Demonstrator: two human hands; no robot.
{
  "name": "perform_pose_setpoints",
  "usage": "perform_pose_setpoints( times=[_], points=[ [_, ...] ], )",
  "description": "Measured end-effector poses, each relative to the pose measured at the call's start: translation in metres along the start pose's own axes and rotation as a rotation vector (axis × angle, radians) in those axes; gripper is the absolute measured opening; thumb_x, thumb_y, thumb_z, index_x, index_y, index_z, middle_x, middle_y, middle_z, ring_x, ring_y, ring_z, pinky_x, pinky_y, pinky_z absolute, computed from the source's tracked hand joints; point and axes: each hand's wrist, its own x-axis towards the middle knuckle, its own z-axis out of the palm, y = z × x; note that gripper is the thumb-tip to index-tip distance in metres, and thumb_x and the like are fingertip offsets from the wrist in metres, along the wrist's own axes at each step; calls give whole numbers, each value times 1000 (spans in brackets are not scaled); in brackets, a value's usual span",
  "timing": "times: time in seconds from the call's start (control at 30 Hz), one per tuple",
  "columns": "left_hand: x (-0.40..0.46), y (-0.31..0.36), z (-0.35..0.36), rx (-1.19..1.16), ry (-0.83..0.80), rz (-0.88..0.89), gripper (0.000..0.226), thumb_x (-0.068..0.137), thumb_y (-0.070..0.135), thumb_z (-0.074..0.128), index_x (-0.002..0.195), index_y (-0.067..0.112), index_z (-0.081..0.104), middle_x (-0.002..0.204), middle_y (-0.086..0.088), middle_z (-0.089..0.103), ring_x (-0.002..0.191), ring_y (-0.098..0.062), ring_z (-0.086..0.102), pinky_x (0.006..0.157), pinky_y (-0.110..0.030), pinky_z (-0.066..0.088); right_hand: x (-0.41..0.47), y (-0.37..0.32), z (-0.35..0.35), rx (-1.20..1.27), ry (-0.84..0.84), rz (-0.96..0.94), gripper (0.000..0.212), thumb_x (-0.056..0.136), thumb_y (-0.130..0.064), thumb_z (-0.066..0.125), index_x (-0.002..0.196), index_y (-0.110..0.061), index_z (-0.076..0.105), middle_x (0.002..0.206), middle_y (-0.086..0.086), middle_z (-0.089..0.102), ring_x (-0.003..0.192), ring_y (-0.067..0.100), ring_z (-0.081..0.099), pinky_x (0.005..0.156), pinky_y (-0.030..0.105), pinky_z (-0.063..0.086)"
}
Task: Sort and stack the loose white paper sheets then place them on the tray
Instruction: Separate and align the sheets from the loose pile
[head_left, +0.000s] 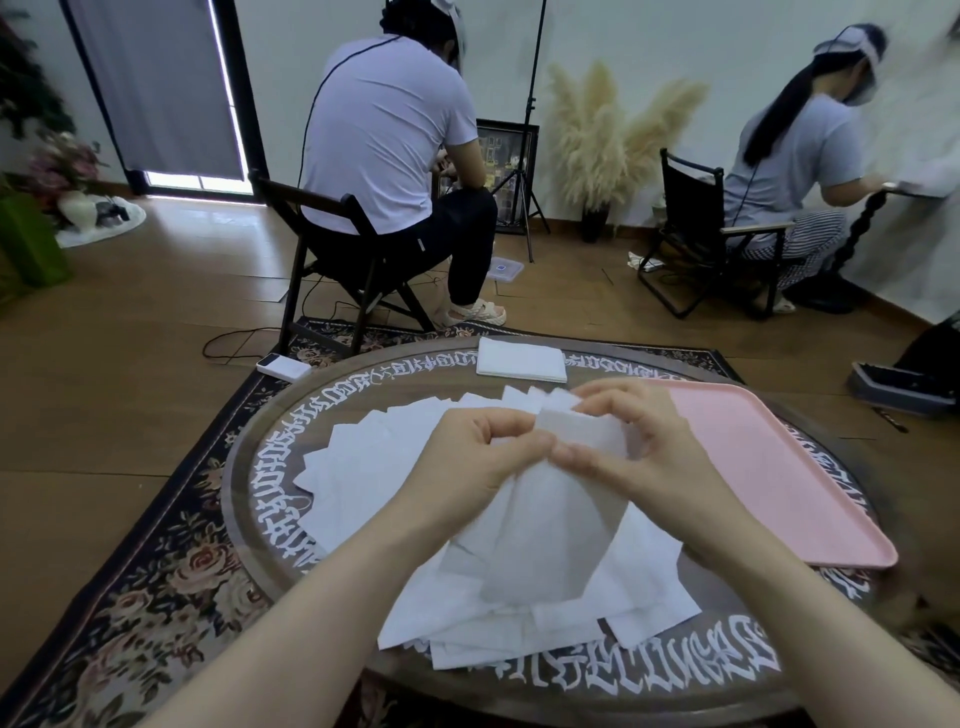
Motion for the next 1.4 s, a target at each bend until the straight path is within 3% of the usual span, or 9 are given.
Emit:
perform_pose_setpoints(
  times=[0.1, 0.23, 0.4, 0.57, 0.67, 0.9, 1.13, 1.27, 1.4],
  points=[
    [2, 0, -1, -76, 75, 6, 12, 90, 9, 66, 90, 11, 78, 88, -14, 76, 74, -21, 70, 70, -30, 56, 2, 9, -3, 200, -17, 135, 38, 64, -42, 79, 92, -18, 70, 111, -3, 66, 109, 19, 56, 92, 29, 44],
    [4, 0, -1, -184, 107, 48, 14, 92, 7, 62, 99, 7, 75, 95, -12, 76, 79, -19, 72, 72, -28, 59, 4, 17, -10, 501, -26, 214, 42, 67, -32, 81, 105, -17, 73, 114, 3, 71, 110, 28, 65, 94, 41, 50],
    [4, 3, 3, -266, 95, 53, 22, 98, 12, 54, 108, 15, 73, 100, -3, 77, 83, -11, 72, 60, -16, 52, 1, 17, 1, 718, -64, 313, 45, 70, -23, 76, 112, -7, 71, 109, 7, 75, 99, 21, 71, 78, 24, 56],
    [4, 3, 0, -197, 237, 64, 30, 100, 8, 52, 112, 28, 71, 123, -2, 69, 98, -12, 63, 92, -29, 44, 5, 19, 3, 816, 72, 359, 35, 73, -23, 68, 105, -10, 70, 98, 2, 77, 85, 13, 73, 68, 21, 57],
    [4, 4, -2, -200, 229, 92, 37, 100, 7, 51, 116, 36, 66, 126, 4, 68, 112, -17, 64, 95, -35, 47, 7, 20, -1, 900, 89, 383, 31, 72, -26, 68, 100, -13, 71, 96, 1, 77, 82, 13, 73, 71, 24, 60],
    [3, 3, 2, -161, 163, 86, 36, 101, 12, 51, 122, 40, 59, 133, 6, 63, 118, -15, 62, 87, -27, 50, 4, 20, 3, 856, 169, 393, 36, 70, -24, 72, 104, -12, 71, 99, 2, 77, 85, 15, 73, 71, 24, 59],
    [8, -1, -1, -109, 312, 172, 43, 103, 9, 42, 137, 33, 52, 144, 15, 52, 133, -6, 47, 116, -38, 34, 6, 19, -1, 790, 322, 362, 22, 84, -18, 69, 105, -11, 69, 101, 3, 76, 91, 19, 71, 78, 30, 58],
    [7, 3, -11, -31, 632, 280, 38, 105, 14, 37, 134, 30, 58, 110, 26, 68, 76, 6, 59, 75, -11, 49, 7, 20, -11, 699, 481, 280, 13, 91, -14, 65, 104, -15, 68, 98, -3, 75, 89, 13, 70, 80, 33, 55],
    [6, 6, -11, 7, 661, 287, 37, 104, 12, 37, 112, 33, 67, 108, 10, 69, 91, -15, 58, 83, -28, 48, 1, 14, -12, 568, 407, 161, 9, 92, -17, 66, 97, -24, 69, 91, -11, 76, 80, 5, 70, 63, 19, 54]
  ],
)
